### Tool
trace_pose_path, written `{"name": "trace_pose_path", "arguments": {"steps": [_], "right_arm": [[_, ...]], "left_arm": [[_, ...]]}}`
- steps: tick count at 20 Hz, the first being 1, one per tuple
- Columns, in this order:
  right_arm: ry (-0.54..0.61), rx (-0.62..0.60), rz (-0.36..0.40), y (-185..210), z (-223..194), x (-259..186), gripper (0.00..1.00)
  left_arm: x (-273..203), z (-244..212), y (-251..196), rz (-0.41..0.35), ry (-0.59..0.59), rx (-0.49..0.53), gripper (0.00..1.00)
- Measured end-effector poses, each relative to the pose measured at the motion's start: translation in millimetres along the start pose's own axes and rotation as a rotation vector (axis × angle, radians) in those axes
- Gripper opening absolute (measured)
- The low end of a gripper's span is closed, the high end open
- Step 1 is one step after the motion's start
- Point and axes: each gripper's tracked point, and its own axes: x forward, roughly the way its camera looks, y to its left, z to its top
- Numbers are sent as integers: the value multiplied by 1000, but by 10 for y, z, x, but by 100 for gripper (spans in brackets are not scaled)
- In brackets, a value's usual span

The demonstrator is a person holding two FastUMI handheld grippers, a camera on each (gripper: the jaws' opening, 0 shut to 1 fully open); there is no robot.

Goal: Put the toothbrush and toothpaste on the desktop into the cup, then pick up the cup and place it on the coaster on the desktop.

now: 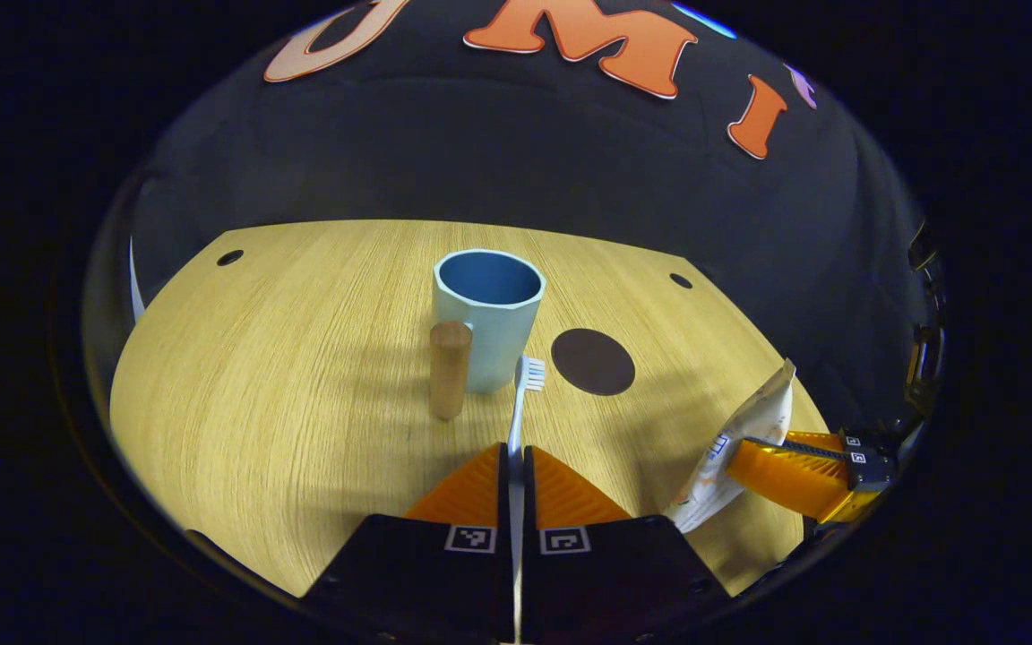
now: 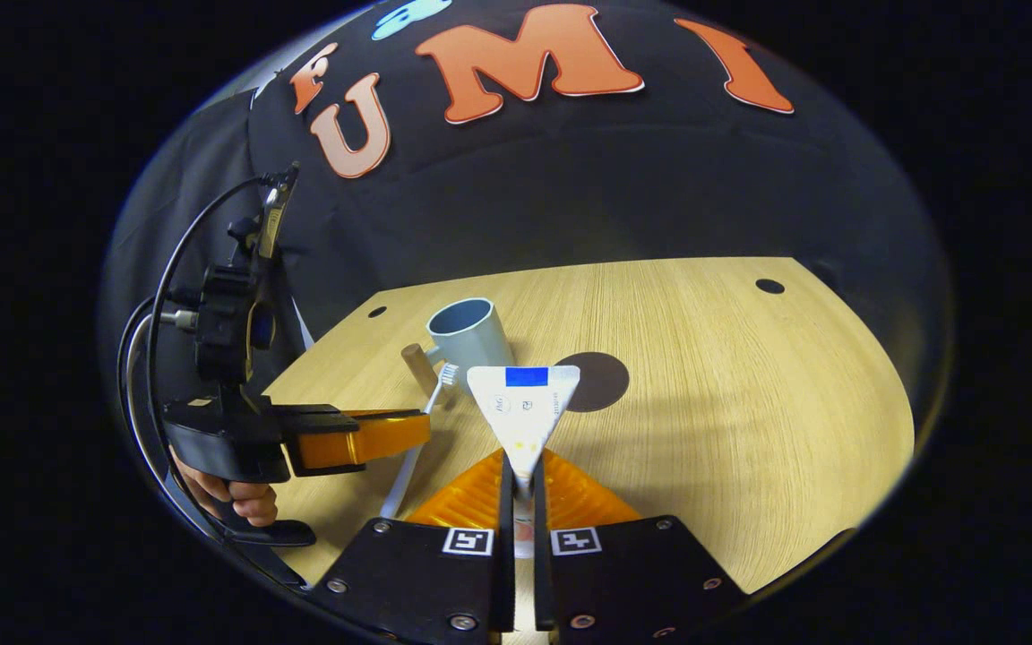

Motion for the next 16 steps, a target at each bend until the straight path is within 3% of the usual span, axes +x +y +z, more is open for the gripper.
{"name": "trace_pose_path", "arguments": {"steps": [9,16], "right_arm": [[-24,49,30,35,40,42,4],[-102,16,21,16,215,-40,2]], "left_arm": [[-173,229,-87,-5,-114,53,3],[-419,744,-131,8,-338,84,3]]}}
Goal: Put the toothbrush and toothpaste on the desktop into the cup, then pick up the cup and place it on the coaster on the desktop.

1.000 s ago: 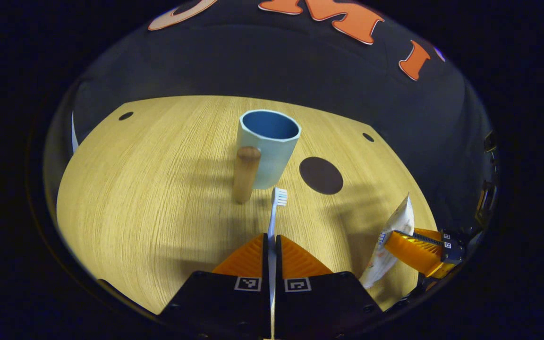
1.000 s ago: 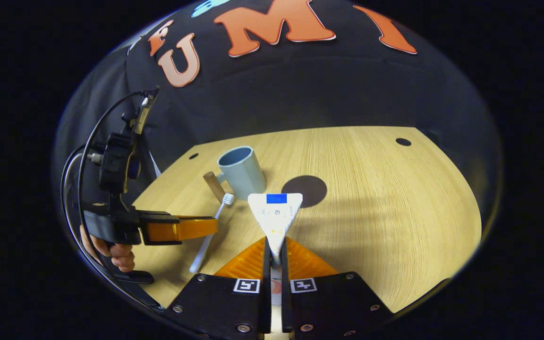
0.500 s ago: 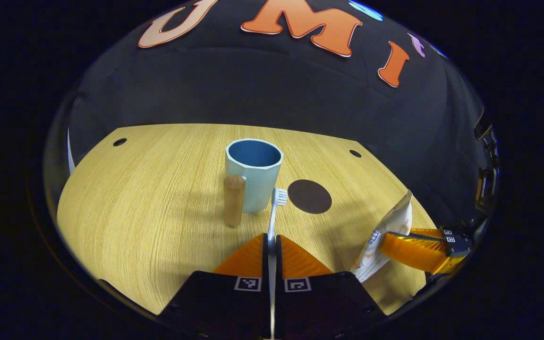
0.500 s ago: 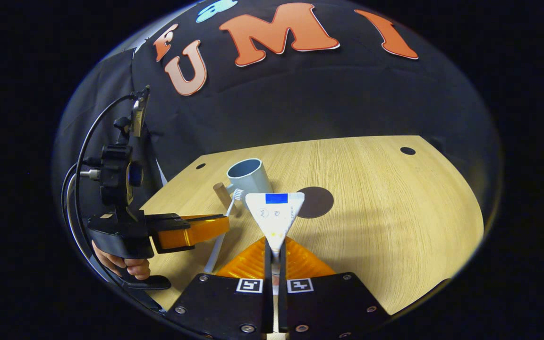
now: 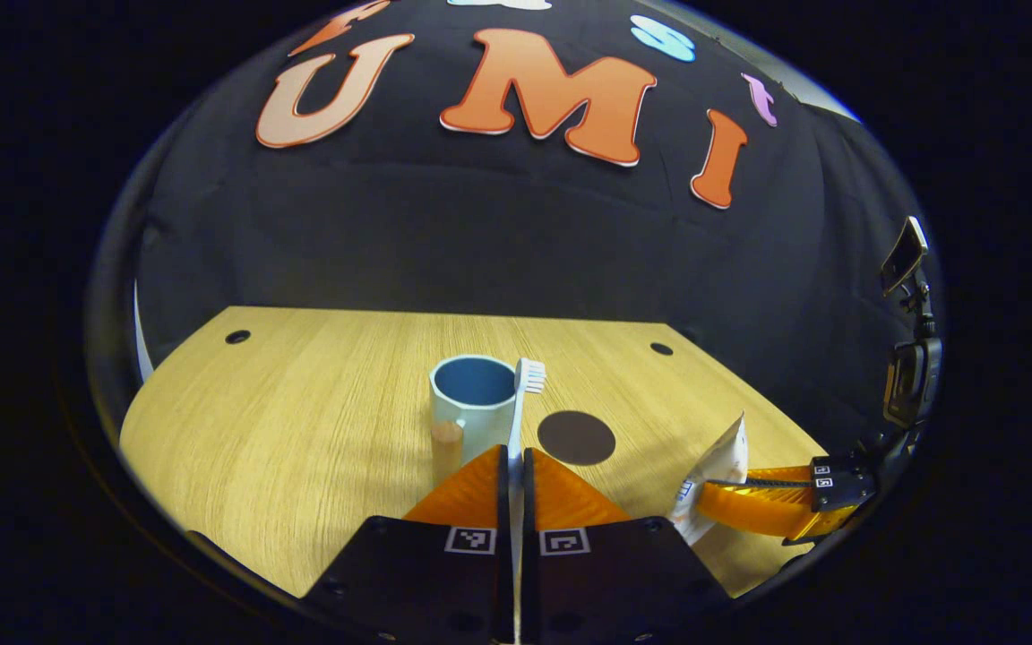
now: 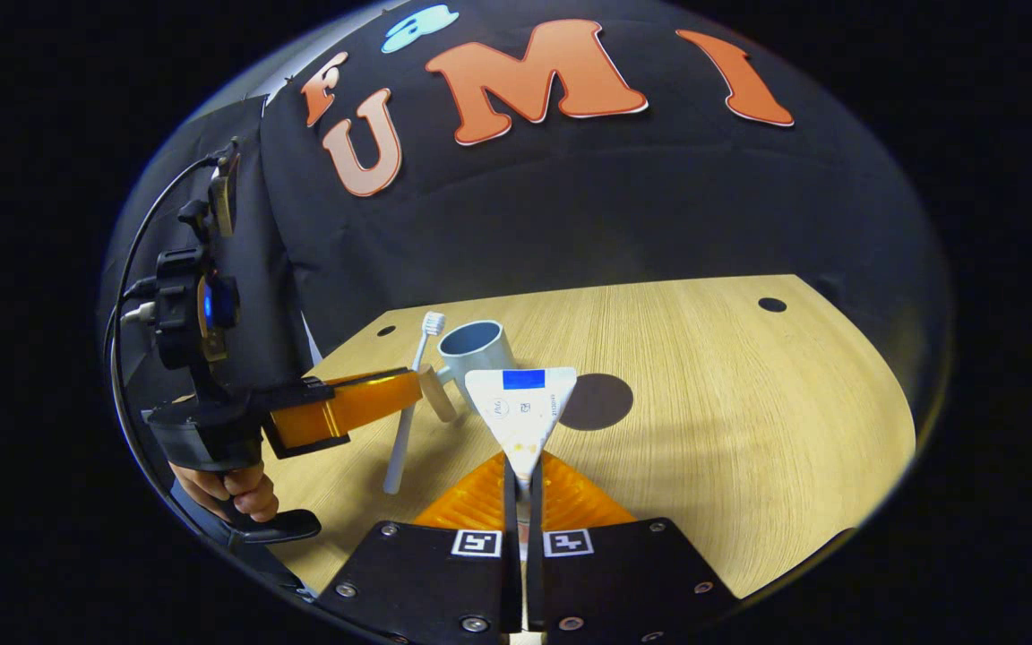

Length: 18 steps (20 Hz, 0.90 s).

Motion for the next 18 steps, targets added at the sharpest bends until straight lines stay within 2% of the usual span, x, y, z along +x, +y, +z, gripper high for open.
{"name": "trace_pose_path", "arguments": {"steps": [4,7,18], "right_arm": [[-45,9,11,6,180,-65,2],[-76,-8,6,-12,319,-117,2],[-173,-15,-25,-122,772,-194,3]], "left_arm": [[3,502,125,38,-170,0,3],[116,817,241,56,-248,-25,3],[581,1363,480,56,-369,-63,3]]}}
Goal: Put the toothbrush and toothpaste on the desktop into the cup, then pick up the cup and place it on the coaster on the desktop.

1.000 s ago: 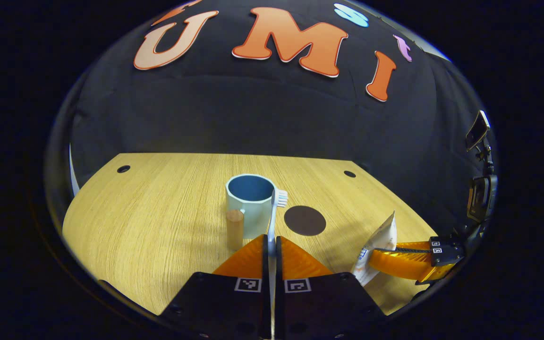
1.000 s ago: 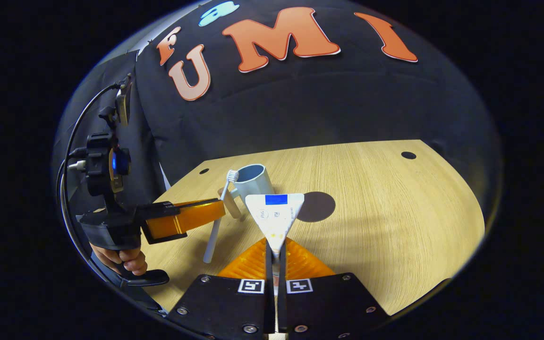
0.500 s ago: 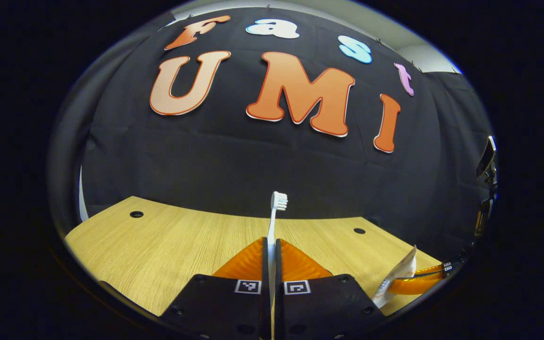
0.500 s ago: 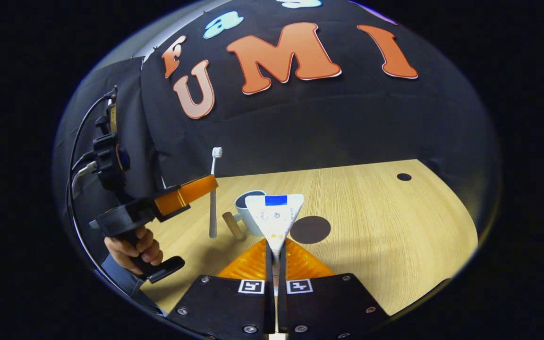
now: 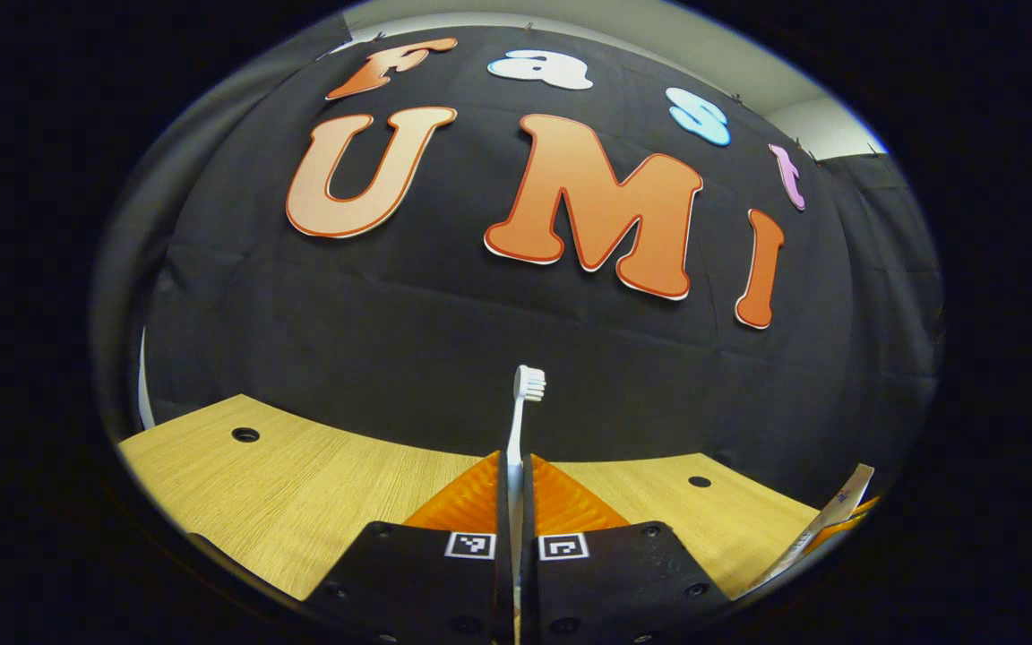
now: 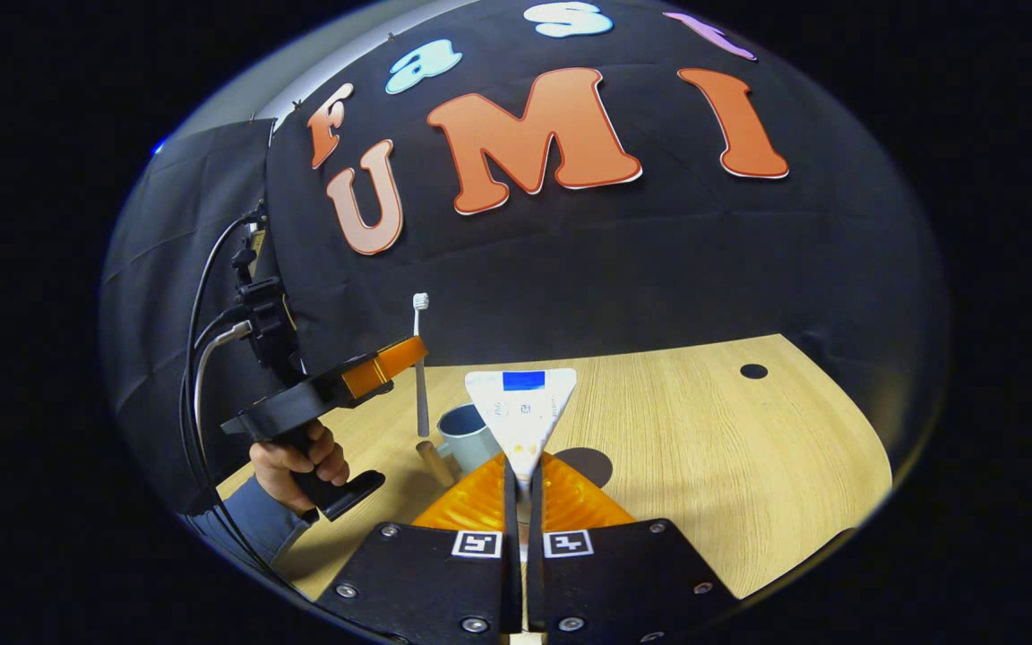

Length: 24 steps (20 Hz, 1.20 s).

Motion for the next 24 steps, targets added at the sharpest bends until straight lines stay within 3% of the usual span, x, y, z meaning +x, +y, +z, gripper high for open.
{"name": "trace_pose_path", "arguments": {"steps": [5,11,18,22,24], "right_arm": [[-20,1,-6,-25,104,47,2],[-11,-5,-1,18,91,128,2],[-25,-27,19,189,241,256,2],[-54,-45,34,355,438,370,2],[-67,-40,44,437,496,428,2]], "left_arm": [[246,-67,-40,-14,4,-15,3],[418,-505,-50,-25,108,-58,3],[366,-828,-35,-29,208,-14,4],[309,-880,-78,-59,239,-17,8],[222,-927,-70,-69,268,-9,18]]}}
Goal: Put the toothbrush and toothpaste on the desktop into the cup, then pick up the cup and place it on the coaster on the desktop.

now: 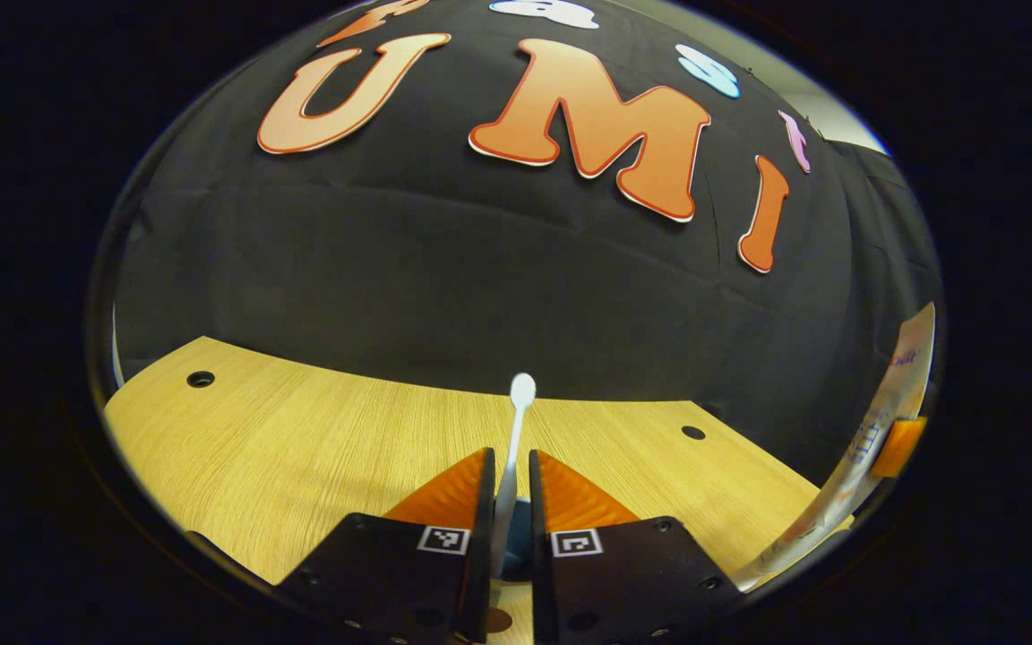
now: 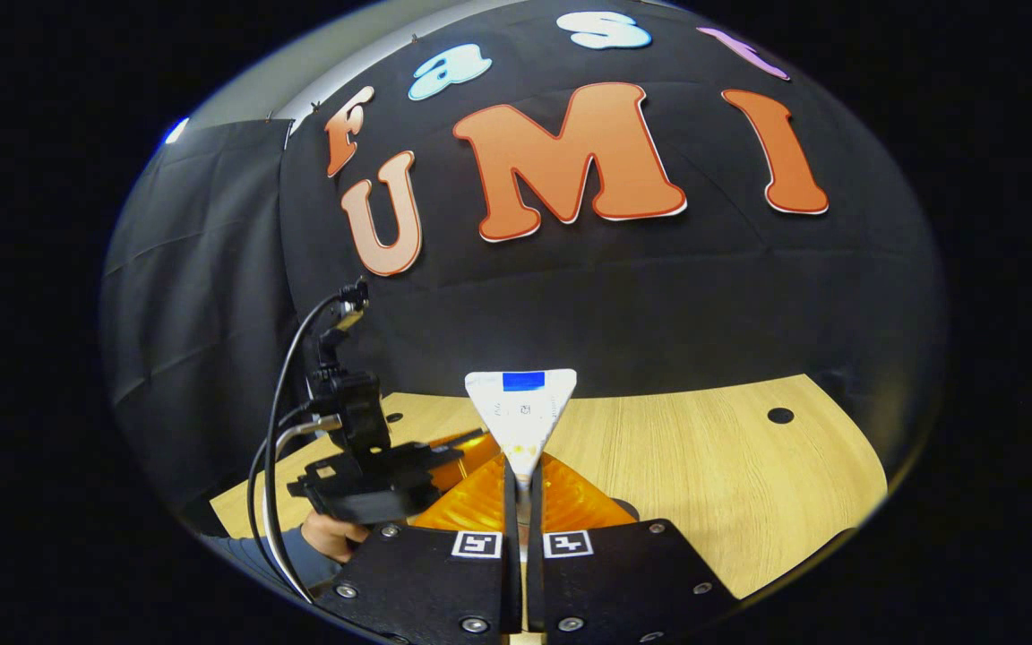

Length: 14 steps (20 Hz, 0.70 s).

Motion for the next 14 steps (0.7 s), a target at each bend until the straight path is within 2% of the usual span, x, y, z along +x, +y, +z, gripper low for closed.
{"name": "trace_pose_path", "arguments": {"steps": [1,2,4,7,9,14], "right_arm": [[-6,3,6,32,30,28,2],[-10,2,12,67,52,62,2],[-17,2,17,106,93,121,2],[-25,27,32,151,124,206,2],[-28,30,42,192,140,240,2],[-51,12,56,286,249,409,2]], "left_arm": [[-29,-23,11,2,10,12,20],[-86,-26,39,6,12,26,30],[-225,3,92,7,-3,42,35],[-397,7,233,55,9,57,100],[-576,56,327,84,-4,74,96],[-1007,229,405,100,-75,124,96]]}}
